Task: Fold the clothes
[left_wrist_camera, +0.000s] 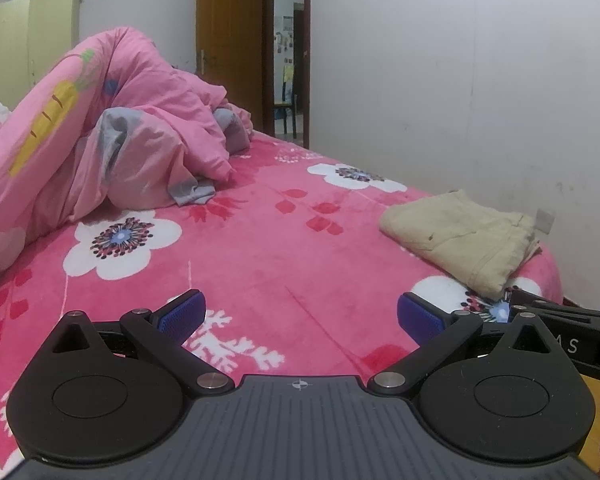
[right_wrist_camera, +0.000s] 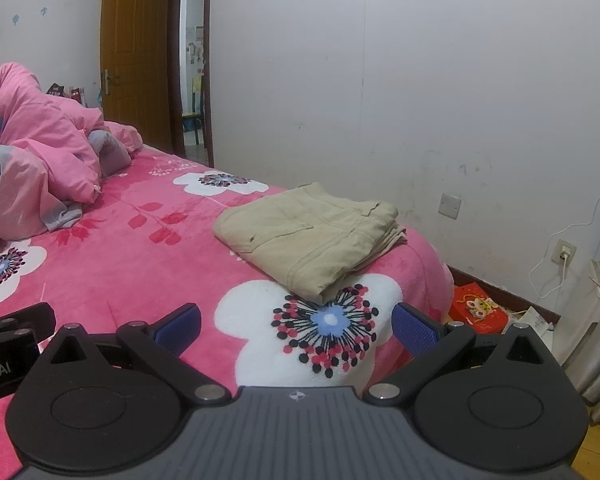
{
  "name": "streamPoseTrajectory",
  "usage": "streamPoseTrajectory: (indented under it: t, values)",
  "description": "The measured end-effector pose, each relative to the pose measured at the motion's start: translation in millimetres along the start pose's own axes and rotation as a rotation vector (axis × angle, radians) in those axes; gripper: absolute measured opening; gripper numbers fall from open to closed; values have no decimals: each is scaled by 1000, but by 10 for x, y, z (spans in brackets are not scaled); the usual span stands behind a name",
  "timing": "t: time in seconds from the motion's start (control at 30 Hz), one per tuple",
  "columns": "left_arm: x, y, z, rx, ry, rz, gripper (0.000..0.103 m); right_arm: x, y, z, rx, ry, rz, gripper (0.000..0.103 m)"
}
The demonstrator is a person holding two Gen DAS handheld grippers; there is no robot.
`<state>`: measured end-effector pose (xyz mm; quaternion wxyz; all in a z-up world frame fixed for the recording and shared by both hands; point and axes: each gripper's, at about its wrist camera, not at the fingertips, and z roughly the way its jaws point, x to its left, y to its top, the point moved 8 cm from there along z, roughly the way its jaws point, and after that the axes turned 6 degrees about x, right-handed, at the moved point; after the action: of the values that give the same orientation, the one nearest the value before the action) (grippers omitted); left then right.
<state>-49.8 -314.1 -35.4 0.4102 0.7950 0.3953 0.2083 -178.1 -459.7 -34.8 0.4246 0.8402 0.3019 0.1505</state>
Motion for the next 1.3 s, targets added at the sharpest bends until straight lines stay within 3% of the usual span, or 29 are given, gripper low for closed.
streamPoseTrajectory:
  t: [1.3]
  values:
    - [25, 4, -5, -3, 10, 6, 103, -18, 1, 4, 4, -7, 8, 103]
